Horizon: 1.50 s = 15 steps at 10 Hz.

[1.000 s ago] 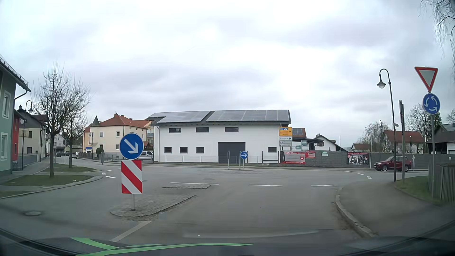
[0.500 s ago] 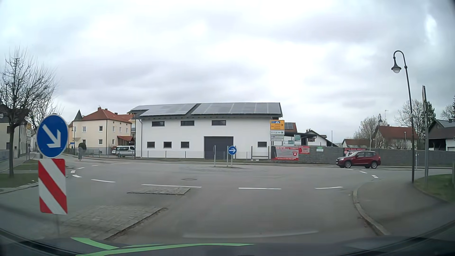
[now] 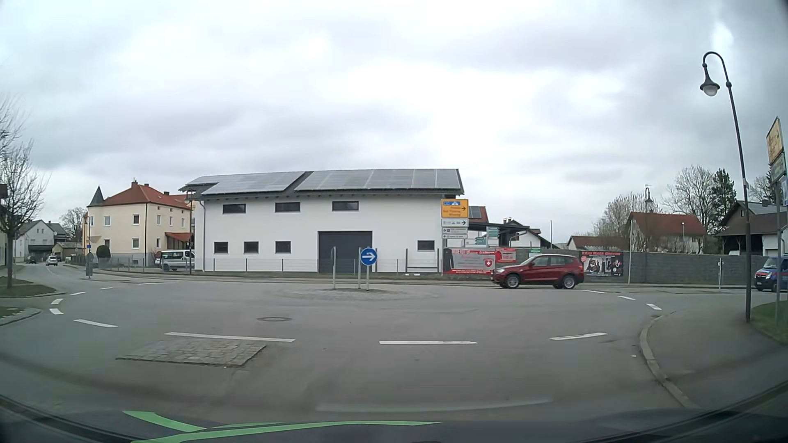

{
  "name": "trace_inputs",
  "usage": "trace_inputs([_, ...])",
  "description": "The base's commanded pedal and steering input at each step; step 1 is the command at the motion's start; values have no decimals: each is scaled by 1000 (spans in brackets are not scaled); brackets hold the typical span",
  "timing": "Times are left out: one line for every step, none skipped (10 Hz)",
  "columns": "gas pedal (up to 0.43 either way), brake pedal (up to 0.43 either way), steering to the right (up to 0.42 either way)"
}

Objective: Follow the waypoints while adhering to traffic rules and regulations

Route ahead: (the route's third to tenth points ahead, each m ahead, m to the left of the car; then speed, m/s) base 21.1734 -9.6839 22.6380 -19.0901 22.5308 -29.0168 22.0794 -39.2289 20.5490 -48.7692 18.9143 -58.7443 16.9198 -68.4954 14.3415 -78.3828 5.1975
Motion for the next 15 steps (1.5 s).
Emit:
trace_inputs([0, 43, 134])
trace_inputs([0, 18, 143])
trace_inputs([0, 0, 150])
trace_inputs([0, 0, 152])
trace_inputs([0, 0, 155])
trace_inputs([0, 0, 160])
trace_inputs([0, 0, 169])
trace_inputs([0, 0, 177])
trace_inputs([0, 0, 185])
trace_inputs([0, 0, 197])
trace_inputs([0, 0, 212])
trace_inputs([0, 0, 224])
trace_inputs([0, 0, 237])
trace_inputs([0, 0, 246])
trace_inputs([0, 0, 249])
